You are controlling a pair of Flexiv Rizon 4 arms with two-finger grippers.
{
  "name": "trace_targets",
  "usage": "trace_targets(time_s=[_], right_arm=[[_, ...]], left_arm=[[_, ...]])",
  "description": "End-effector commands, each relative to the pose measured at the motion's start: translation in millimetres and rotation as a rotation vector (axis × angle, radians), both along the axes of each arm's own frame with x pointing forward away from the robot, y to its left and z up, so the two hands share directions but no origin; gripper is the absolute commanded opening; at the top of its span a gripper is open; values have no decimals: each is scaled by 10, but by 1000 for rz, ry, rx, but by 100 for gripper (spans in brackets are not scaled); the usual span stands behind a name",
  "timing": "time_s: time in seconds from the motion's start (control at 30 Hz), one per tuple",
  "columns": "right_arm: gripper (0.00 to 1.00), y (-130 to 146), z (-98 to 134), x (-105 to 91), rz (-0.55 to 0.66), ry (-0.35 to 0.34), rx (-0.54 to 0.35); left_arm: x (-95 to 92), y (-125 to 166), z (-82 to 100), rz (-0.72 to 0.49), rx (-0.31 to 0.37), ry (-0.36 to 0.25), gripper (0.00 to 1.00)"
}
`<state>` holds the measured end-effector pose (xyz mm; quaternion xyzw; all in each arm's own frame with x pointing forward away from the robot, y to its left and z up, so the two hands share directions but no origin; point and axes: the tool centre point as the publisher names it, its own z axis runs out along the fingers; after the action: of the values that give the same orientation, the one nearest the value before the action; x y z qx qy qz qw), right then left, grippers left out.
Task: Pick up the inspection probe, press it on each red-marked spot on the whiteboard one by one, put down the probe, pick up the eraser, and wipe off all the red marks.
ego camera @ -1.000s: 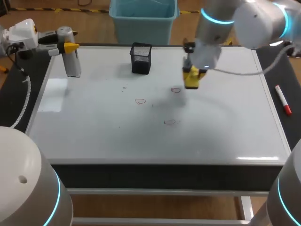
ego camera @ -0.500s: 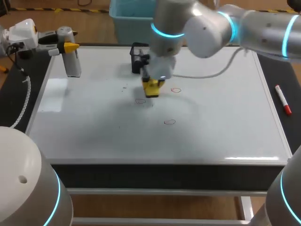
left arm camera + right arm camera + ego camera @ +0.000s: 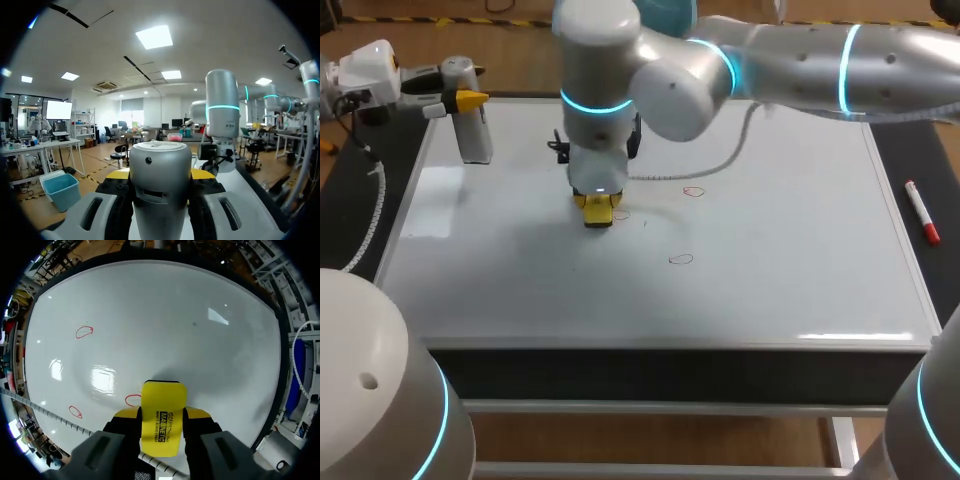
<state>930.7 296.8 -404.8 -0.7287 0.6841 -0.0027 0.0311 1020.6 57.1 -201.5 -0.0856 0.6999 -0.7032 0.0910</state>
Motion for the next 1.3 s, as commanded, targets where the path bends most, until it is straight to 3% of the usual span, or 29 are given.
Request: trace_targets(time_s=[0.03, 0.7, 1.3], right_arm=[[0, 31, -10, 17, -3, 1, -62], [0, -182, -143, -53, -33, 35, -36], [0, -621, -153, -45, -119, 40, -32]], left_arm=[[-11, -6, 14, 4, 1, -1, 0], [-11, -6, 14, 4, 1, -1, 0], [-11, -6, 14, 4, 1, -1, 0]])
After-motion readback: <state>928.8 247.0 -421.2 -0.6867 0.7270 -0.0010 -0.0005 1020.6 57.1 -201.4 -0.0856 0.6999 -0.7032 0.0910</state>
